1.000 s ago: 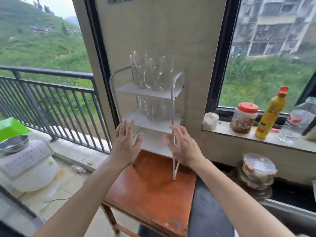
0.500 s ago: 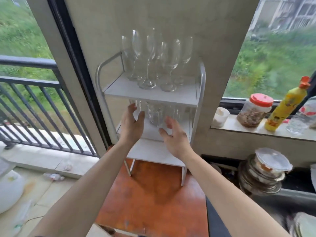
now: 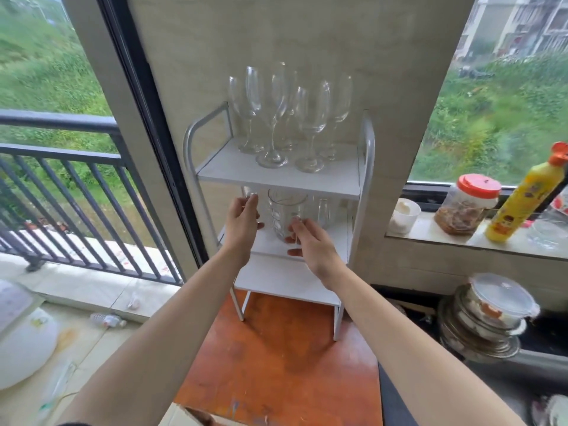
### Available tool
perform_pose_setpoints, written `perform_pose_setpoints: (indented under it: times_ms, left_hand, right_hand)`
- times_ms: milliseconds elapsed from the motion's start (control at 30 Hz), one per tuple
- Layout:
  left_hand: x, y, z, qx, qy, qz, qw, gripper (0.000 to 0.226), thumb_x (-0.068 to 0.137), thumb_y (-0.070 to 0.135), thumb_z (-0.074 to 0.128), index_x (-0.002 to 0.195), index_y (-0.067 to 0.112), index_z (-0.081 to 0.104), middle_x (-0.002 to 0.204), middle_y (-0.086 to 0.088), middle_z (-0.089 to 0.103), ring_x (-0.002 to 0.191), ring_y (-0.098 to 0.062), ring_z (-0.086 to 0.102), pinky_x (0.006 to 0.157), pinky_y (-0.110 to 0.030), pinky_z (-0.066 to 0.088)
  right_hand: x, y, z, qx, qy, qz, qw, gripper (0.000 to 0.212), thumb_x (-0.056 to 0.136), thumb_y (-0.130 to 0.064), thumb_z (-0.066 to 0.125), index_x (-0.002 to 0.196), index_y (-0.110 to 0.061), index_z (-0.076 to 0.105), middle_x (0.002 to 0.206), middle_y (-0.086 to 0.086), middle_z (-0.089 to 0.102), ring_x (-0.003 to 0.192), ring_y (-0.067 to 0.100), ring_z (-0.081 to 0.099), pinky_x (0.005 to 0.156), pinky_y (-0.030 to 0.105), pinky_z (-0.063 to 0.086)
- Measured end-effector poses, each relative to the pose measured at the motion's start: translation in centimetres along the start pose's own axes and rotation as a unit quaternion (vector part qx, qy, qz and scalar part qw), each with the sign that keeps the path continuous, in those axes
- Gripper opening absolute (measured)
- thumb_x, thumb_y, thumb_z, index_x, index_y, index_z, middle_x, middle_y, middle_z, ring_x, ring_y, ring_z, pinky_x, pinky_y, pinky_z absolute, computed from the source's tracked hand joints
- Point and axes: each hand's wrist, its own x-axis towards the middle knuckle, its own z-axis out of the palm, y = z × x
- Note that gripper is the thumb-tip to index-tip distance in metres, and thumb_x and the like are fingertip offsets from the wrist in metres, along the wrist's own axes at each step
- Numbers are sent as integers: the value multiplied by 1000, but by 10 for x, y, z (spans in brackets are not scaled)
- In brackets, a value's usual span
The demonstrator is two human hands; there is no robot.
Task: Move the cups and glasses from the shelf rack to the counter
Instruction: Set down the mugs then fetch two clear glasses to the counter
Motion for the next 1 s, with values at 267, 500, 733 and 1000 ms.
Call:
perform_pose_setpoints:
  times_ms: [267, 500, 733, 1000]
  left_hand:
    - [-57, -4, -19, -17, 50, -23, 998, 46, 92, 61, 54, 71, 20, 62, 66, 6, 47, 62, -12, 42, 61, -29, 36]
    - [-143, -30, -30, -41, 108, -35, 993, 57, 81, 66, 59, 56, 21, 34, 56, 0, 27, 52, -12, 25, 57, -31, 27]
    - [-203, -94, -34, -3, 80, -84, 993, 39, 79, 61, 57, 78, 24, 49, 66, -1, 36, 57, -7, 28, 61, -29, 32]
    - [-237, -151, 12, 45, -55, -135, 988, 49, 80, 52, 55, 50, 28, 23, 55, 5, 21, 53, -11, 18, 55, -32, 20]
  right_hand:
    - [-32, 7, 6, 6, 39, -21, 999, 32, 96, -29, 41, 67, -17, 43, 71, 2, 51, 77, 21, 53, 72, 36, 46]
    - [-90, 43, 12, 20, 108, -71, 991, 40, 86, -22, 38, 48, -31, 33, 54, -9, 35, 62, 18, 35, 60, 38, 29]
    - [-151, 99, -2, 6, 157, -23, 987, 32, 83, -26, 40, 51, -25, 36, 58, -5, 40, 57, 11, 35, 52, 24, 28]
    - [-215, 143, -61, -8, 326, 38, 945, 31, 78, -28, 41, 48, -29, 34, 55, -7, 37, 57, 13, 33, 50, 28, 27]
